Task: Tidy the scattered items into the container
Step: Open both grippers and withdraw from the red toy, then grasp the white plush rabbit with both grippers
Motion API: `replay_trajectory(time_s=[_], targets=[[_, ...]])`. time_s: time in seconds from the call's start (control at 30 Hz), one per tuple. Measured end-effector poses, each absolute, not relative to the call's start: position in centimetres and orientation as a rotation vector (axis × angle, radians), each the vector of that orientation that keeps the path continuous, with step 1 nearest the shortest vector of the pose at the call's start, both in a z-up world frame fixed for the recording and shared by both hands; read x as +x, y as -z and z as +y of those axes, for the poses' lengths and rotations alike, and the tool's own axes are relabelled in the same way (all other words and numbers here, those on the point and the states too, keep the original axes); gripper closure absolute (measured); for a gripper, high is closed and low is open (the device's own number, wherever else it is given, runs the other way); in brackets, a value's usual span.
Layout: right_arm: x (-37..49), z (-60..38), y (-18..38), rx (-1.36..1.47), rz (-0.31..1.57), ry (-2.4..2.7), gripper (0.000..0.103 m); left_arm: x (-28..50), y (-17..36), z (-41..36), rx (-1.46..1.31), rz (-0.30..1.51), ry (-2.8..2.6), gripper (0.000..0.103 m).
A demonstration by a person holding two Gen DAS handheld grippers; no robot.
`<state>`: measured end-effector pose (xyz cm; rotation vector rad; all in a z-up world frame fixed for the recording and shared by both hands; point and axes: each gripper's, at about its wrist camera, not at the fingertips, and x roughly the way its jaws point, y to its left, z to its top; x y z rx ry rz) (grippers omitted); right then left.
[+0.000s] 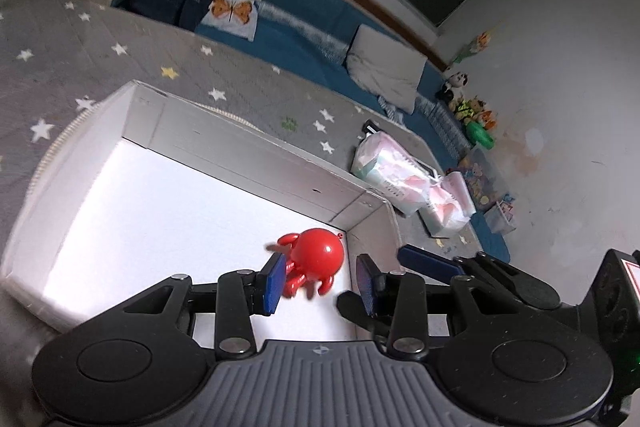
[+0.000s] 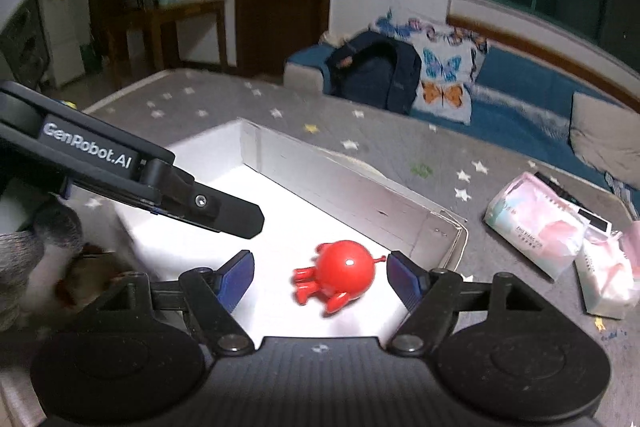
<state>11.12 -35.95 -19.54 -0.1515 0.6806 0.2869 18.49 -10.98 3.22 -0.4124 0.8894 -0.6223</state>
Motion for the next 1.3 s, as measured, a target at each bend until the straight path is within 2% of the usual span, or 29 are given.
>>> replay_trajectory(time_s=[0.17, 0.4, 0.5, 0.77, 1.3], targets=[[6.0, -36.0, 18.4, -0.145, 0.631, -0.330, 0.028, 14.1, -4.0, -8.9, -0.371, 0.827, 0.645, 0.062], [0.0, -35.1, 19.5, -0.165, 0.666, -0.394, 0.029, 8.6, -3.0, -6.5, -0.299, 0.819, 0.672, 0.062], [-1.9, -34.7, 20.7, -0.170, 0.695, -0.418, 0.035, 6.9, -1.8, -6.1, -0.249, 0.841, 0.685, 0.062], [-3.6, -33.8, 23.6, -0.176, 0.774, -0.436, 0.043, 5.6, 0.4, -6.8, -0.116, 0.846, 0.711, 0.062], [-2.6, -33.7, 25.2, -0.175, 0.818, -0.452, 0.046, 5.7, 3.1, -9.6, 0.319, 0.754, 0.731, 0.062]])
